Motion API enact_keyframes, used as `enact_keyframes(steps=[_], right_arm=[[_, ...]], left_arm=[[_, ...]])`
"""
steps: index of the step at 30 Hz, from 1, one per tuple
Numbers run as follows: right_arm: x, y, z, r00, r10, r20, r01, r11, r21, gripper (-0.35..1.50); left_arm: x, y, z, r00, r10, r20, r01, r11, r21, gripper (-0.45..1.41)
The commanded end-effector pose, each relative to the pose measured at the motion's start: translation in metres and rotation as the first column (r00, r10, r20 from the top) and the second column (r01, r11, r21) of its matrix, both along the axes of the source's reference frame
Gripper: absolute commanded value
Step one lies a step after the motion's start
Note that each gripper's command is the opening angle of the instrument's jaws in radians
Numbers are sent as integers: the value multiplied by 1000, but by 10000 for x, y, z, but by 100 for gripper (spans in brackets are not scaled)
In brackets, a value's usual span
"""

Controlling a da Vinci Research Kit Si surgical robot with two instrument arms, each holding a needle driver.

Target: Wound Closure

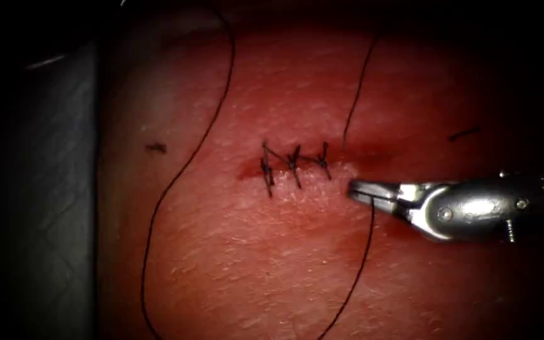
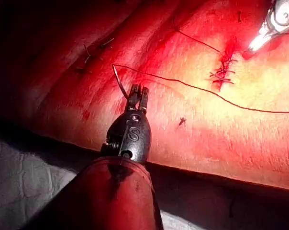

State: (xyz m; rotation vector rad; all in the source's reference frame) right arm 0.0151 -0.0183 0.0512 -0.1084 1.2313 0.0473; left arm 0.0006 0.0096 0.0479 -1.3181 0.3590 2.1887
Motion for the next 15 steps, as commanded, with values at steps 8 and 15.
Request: enact_keyframes(steps=[8, 15], right_arm=[[15, -62, -62, 999, -34, -41, 34, 999, -1, -35], [35, -110, -119, 994, -89, -62, 89, 996, -8, -35]], left_arm=[[-6, 1, 8, 1000, 0, 1, 0, 1000, 0, -45], [-10, 0, 9, 1000, 3, -2, -3, 1000, 1, -45]])
